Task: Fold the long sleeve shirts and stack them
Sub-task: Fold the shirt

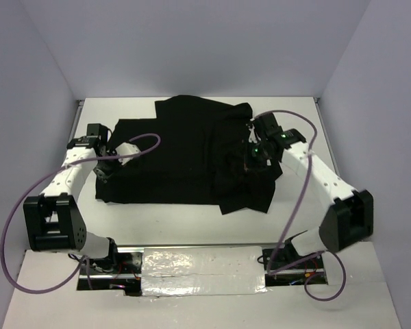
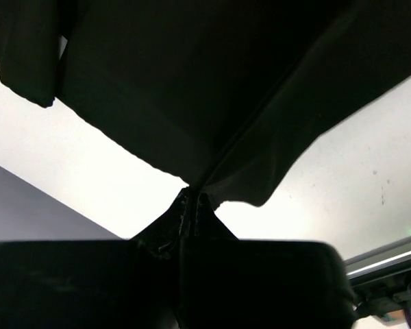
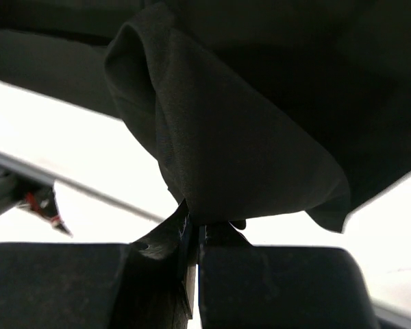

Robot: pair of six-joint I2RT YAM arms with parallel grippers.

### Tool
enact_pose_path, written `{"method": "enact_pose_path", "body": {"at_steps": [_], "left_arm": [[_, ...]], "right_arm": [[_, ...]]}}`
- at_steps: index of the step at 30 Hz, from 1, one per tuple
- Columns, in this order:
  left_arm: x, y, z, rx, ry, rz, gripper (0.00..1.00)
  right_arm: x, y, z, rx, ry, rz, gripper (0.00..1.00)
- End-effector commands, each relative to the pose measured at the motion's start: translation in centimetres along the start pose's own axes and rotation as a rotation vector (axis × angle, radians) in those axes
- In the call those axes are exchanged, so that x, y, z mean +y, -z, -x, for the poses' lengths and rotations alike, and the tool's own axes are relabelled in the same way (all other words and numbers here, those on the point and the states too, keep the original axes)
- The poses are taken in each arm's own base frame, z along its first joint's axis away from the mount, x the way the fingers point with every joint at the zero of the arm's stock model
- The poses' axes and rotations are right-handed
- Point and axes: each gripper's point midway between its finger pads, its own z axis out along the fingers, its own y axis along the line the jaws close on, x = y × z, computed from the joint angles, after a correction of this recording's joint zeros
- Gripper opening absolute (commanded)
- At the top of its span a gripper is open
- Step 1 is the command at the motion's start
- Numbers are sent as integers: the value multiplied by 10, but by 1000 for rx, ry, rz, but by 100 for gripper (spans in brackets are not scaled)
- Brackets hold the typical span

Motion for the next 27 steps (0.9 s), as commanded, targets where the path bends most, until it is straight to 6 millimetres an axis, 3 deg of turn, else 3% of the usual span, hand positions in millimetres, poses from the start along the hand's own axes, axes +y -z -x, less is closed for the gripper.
{"method": "enact_pose_path", "body": {"at_steps": [1,3,7,16,19,27], "left_arm": [[15,-7,15,-19,71,17,0],[27,-8,23,-24,101,38,0],[41,-17,30,-11,146,46,0],[49,-25,36,-10,173,53,0],[49,-27,34,-5,174,55,0],[50,-35,36,-3,188,52,0]], "right_arm": [[0,-11,47,-78,109,-14,0],[-9,-23,55,-54,104,-37,0],[-18,-27,74,-66,101,-61,0],[-13,-24,111,-106,156,-68,0],[-10,-24,118,-107,169,-60,0],[-20,-55,120,-32,196,-76,0]]}}
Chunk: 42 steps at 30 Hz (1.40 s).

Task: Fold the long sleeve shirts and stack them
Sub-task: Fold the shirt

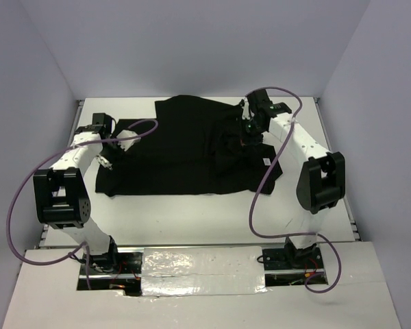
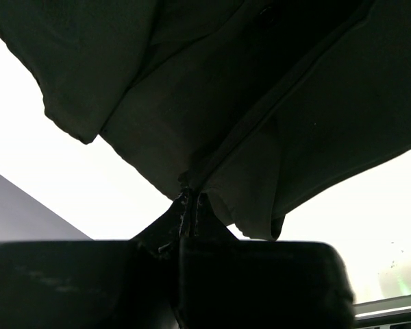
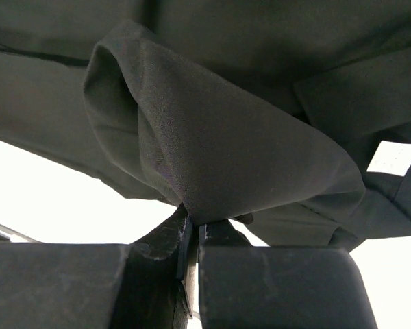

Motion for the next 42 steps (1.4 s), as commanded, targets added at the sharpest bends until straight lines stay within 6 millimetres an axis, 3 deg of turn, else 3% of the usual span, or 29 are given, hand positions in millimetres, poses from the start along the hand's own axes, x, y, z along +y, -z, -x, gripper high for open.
{"method": "enact_pose_path", "body": {"at_steps": [1,5,6,10,11,12,13,14,15,16,17,19,21,22,23,24,26,27,28,29,30,31,32,34,36,42], "left_arm": [[5,-2,8,-20,27,16,0],[9,-5,12,-26,36,21,0],[9,-7,12,-21,39,17,5],[12,-16,17,-21,74,17,30],[20,-15,17,-4,102,57,33],[25,-21,15,16,121,65,43],[36,-20,22,8,156,97,48],[43,-20,23,15,175,113,49],[51,-26,17,48,205,125,49],[65,-20,27,27,239,154,50],[69,-21,26,40,254,155,61],[91,-8,29,27,293,226,67],[109,5,27,22,316,304,70],[113,10,29,10,330,319,71],[114,19,29,-6,340,322,71],[102,19,23,-4,362,261,71],[84,29,13,-18,389,192,72],[73,30,1,-3,414,147,75],[51,20,-11,11,431,72,78],[45,22,-20,17,446,65,81],[25,13,-32,55,455,5,82],[13,9,-36,61,461,-35,82],[5,6,-39,73,466,-60,83],[-8,-4,-47,96,485,-93,85],[-11,-12,-51,113,498,-102,85],[-18,-40,-61,160,518,-113,87]], "right_arm": [[-4,-4,11,0,40,-21,0],[-12,-14,16,17,48,-60,0],[-13,-16,17,19,46,-61,2],[-25,-34,24,28,22,-98,33],[-30,-38,27,31,1,-106,37],[-32,-36,42,-1,-49,-107,42],[-47,-45,44,23,-113,-107,48],[-53,-46,51,18,-155,-99,49],[-56,-39,71,-27,-189,-82,50],[-69,-41,76,-25,-272,-68,56],[-72,-37,84,-44,-300,-61,59],[-80,-19,104,-114,-339,-61,66],[-89,-4,110,-155,-348,-72,69],[-87,14,113,-187,-337,-70,70],[-90,23,109,-194,-320,-78,71],[-90,36,94,-201,-313,-84,71],[-91,44,71,-206,-300,-92,69],[-96,27,28,-124,-334,-94,62],[-89,49,29,-205,-318,-71,56],[-88,34,-7,-139,-351,-55,51],[-81,45,-14,-171,-345,-35,46],[-77,41,-20,-182,-348,-9,45],[-75,27,-48,-123,-386,6,45],[-74,19,-64,-109,-401,28,54],[-79,2,-91,-37,-436,7,58],[-90,-15,-116,14,-463,-42,65]]}}
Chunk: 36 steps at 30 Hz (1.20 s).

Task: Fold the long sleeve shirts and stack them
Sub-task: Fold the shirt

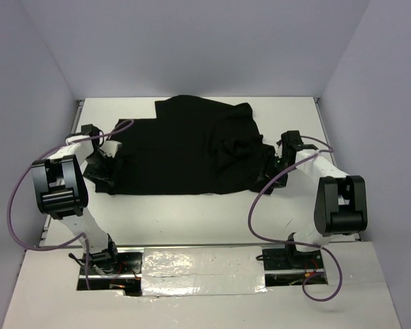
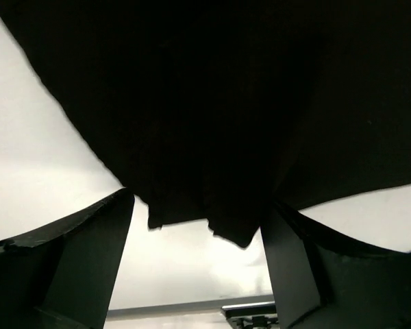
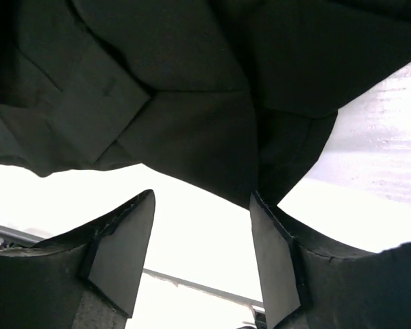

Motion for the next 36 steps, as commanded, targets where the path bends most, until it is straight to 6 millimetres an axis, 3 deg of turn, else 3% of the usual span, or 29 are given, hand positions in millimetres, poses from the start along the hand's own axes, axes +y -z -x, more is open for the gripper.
{"method": "enact_pose_path", "body": {"at_steps": [1,6,10,12,14,15,16,17,20,28,36], "left_arm": [[-6,-17,-2,13,34,-25,86],[-9,-29,-6,15,35,-28,73],[-11,-33,-8,20,30,-41,60],[-12,-34,-7,16,28,-44,48],[-14,-35,-8,17,28,-58,35],[-16,-36,-7,17,26,-65,30],[-17,-37,-7,17,26,-75,26],[-18,-37,-8,22,25,-79,19],[-12,-35,-8,31,10,-52,0],[24,-21,-8,32,-64,137,0],[32,-20,-9,46,-78,177,0]], "right_arm": [[4,-2,20,-88,19,11,66],[-11,-16,11,-44,0,-38,67],[-18,-17,14,-53,-2,-75,68],[-23,-17,14,-61,0,-102,70],[-20,-21,9,-42,7,-72,64],[-19,-24,7,-38,7,-60,59],[-18,-25,7,-36,6,-50,48],[-18,-28,3,-23,2,-43,27],[-21,-24,10,-54,-4,-57,0],[-57,5,41,-145,-70,-173,0],[-66,-2,41,-102,-68,-213,0]]}}
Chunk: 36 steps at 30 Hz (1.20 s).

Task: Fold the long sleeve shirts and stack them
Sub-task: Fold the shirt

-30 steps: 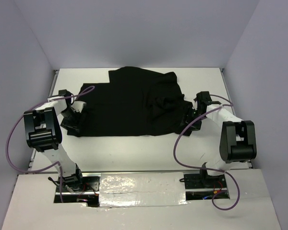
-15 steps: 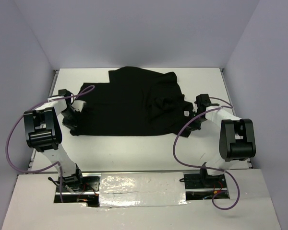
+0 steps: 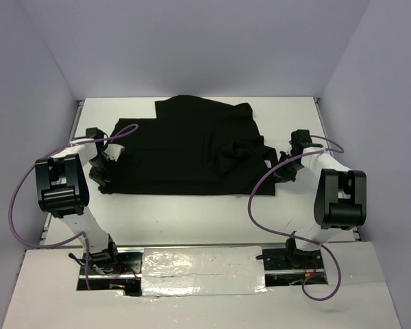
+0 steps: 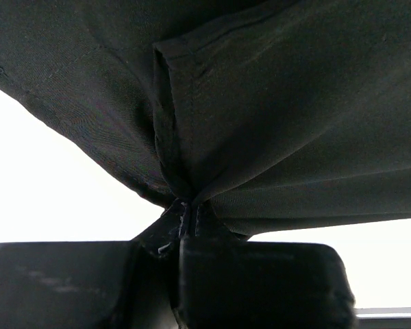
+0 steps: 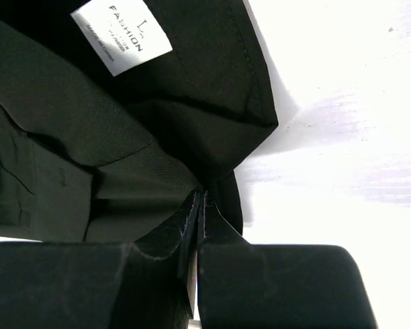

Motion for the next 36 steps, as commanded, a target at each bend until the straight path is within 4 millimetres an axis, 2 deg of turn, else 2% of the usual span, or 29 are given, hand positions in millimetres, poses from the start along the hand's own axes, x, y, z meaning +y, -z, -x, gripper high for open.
{"method": "enact_pose_path", "body": {"at_steps": [1,2,3,4,6,7,9,10,12,13,15,20,22,23,24,26,27,28,30,34,35,36], "left_arm": [[23,1,-5,20,-30,104,0],[23,1,-5,19,-29,98,0],[19,2,-7,24,-35,79,0],[12,2,-5,9,-41,39,0],[5,3,-7,7,-43,8,3],[2,3,-7,1,-45,-8,10],[-1,5,-9,0,-43,-16,19],[-4,5,-12,8,-46,-30,29],[-4,7,-13,9,-42,-28,35],[-4,7,-14,10,-45,-27,40],[-3,10,-14,5,-47,-19,44],[-6,14,-5,-44,-42,-42,43],[-8,14,-5,-50,-36,-46,33],[-6,14,-7,-43,-34,-37,24],[-7,14,-9,-39,-33,-40,9],[-3,13,-21,0,-39,-7,0],[1,12,-33,37,-53,23,0],[3,13,-38,52,-61,41,0],[11,21,-50,81,-72,106,0],[13,28,-72,125,-90,160,2],[13,30,-73,125,-89,164,7],[12,30,-75,131,-90,160,16]], "right_arm": [[-15,-3,9,-11,17,-75,0],[-13,-5,7,0,18,-58,2],[-10,-6,6,7,22,-41,10],[-9,-8,2,20,19,-29,35],[-5,-7,-2,21,4,-1,55],[-4,-6,-1,11,-4,4,65],[2,3,2,-28,-32,33,70],[6,7,0,-42,-40,54,72],[14,10,-3,-48,-68,102,72],[15,10,-12,-37,-77,121,72],[14,8,-16,-38,-94,126,72],[3,-9,-47,32,-110,123,71],[1,-17,-63,83,-120,130,58],[3,-19,-70,103,-123,157,49],[5,-19,-72,108,-128,168,28],[3,-18,-77,107,-141,165,13],[4,-12,-75,79,-137,169,3],[3,-9,-76,67,-141,164,0],[0,0,-80,34,-149,152,0],[-5,11,-93,-10,-176,138,2],[-4,12,-98,-7,-201,143,11],[-4,14,-96,-27,-205,141,40]]}}
